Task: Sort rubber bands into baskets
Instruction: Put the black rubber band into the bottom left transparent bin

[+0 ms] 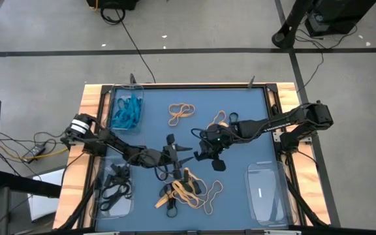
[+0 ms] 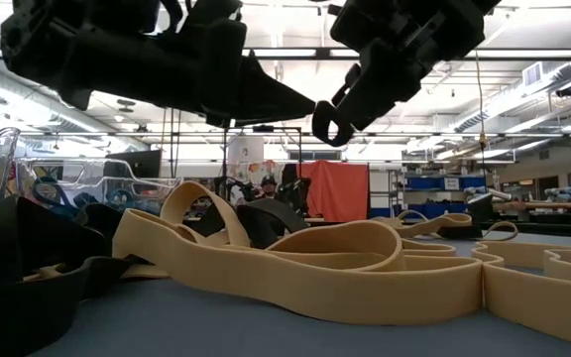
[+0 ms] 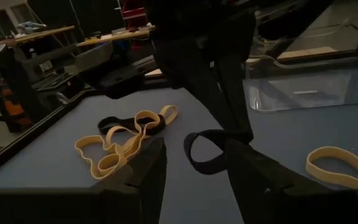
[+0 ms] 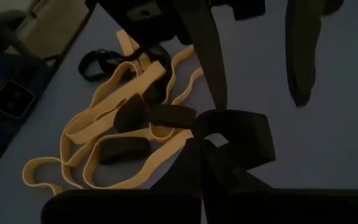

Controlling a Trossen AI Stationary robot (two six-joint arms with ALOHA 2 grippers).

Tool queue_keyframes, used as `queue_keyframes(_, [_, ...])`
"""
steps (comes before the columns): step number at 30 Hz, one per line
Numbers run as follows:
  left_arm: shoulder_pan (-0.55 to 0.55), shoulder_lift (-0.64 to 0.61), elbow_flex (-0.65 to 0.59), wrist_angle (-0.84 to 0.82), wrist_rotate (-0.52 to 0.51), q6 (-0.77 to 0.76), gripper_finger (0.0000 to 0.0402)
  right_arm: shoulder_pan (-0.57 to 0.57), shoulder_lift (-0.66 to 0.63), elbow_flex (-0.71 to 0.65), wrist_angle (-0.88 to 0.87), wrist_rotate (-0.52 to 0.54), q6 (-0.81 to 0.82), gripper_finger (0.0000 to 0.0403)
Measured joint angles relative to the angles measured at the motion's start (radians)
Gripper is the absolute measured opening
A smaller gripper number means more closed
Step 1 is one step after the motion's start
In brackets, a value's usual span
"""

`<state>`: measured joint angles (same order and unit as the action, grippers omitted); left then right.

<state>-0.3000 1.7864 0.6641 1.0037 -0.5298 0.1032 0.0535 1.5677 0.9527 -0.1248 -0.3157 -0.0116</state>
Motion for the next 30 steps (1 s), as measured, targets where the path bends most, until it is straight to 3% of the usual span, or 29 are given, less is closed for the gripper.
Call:
queue_keyframes(13, [0.017,0.003,0.003,-0.016,0.06,-0.024,0.0148,0.007,0.0,0.0,0.038,-0.018,-0.05,0.0002])
queue_keyframes(25, [0.026,0.003,0.003,-0.015,0.132,-0.026,0.0076,0.043,0.0,0.0,0.059,-0.02,-0.123,0.0003])
queue_keyframes(30, [0.026,0.003,0.002,-0.013,0.133,-0.026,0.0017,0.043,0.0,0.0,0.083,0.037,-0.092,0.0006])
